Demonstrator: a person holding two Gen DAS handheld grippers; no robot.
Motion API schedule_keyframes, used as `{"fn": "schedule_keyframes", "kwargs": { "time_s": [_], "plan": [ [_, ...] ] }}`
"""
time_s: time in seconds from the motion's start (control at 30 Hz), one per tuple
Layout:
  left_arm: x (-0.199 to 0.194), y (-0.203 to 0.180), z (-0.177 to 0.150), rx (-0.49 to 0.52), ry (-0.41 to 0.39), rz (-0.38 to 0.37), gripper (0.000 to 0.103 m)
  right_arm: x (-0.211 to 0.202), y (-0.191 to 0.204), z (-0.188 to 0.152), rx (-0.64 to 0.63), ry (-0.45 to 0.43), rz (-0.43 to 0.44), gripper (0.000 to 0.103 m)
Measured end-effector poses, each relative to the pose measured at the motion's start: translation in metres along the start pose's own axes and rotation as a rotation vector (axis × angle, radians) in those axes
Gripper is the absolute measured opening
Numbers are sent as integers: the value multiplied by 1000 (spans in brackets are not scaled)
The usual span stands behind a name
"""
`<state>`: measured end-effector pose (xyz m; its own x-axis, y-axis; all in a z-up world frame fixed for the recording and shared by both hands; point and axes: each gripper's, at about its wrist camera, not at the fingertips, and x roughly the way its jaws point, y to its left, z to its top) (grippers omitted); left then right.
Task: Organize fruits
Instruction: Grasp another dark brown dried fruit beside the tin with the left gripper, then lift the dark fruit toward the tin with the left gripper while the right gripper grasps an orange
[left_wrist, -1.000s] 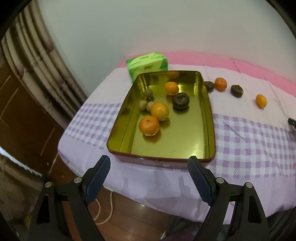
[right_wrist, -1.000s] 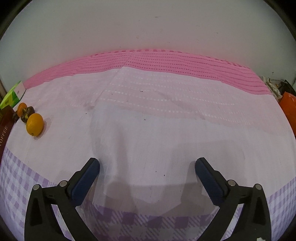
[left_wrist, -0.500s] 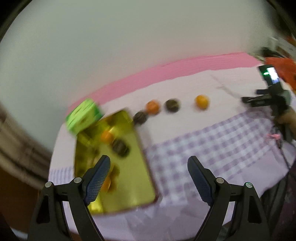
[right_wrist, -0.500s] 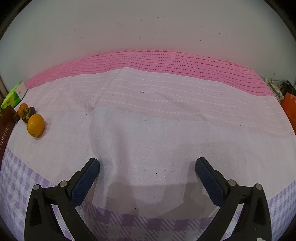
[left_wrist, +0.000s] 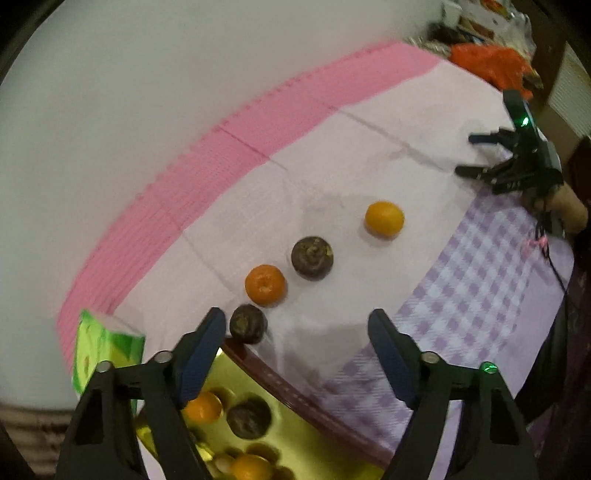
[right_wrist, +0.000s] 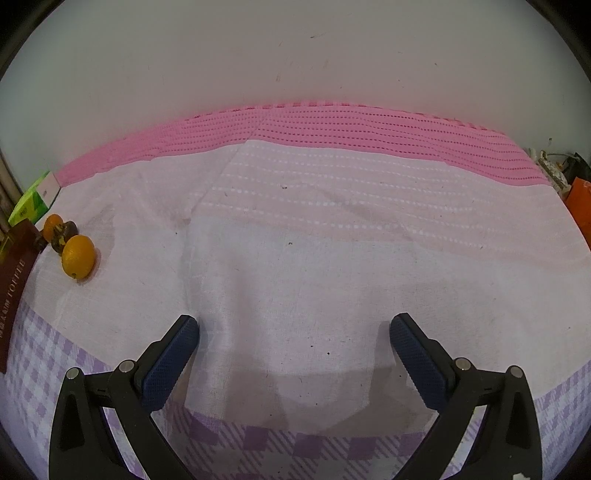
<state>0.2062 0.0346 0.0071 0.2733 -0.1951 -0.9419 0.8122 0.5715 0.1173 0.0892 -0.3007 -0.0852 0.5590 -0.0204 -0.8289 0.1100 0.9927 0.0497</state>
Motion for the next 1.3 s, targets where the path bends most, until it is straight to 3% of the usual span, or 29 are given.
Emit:
{"fn": "schedule_keyframes", "kwargs": {
  "time_s": [0.07, 0.23, 0.6, 0.67, 0.83, 1.07, 1.13, 1.3],
  "plan": [
    [16, 9, 4, 31, 49, -15, 65, 0, 0, 0, 3, -2, 4, 103],
    [51, 32, 6, 64, 148, -53, 62, -2, -2, -2, 10, -5, 15, 103],
    [95, 57, -4, 60, 230, -123, 57, 0, -1, -3, 3, -1, 5, 103],
    [98, 60, -4, 26, 230, -145, 38, 0, 0, -4, 4, -1, 4, 103],
    [99, 62, -8, -34, 212, -98, 38, 0, 1, -4, 3, -1, 4, 103],
    [53, 19, -19, -110, 106, -9, 38, -1, -4, -3, 12, -6, 18, 103],
    [36, 4, -19, -152, 44, 2, 38, -1, -4, -3, 12, -6, 18, 103],
    [-8, -30, -30, -365, -111, -40, 38, -3, -5, -3, 17, -13, 37, 103]
  ]
}}
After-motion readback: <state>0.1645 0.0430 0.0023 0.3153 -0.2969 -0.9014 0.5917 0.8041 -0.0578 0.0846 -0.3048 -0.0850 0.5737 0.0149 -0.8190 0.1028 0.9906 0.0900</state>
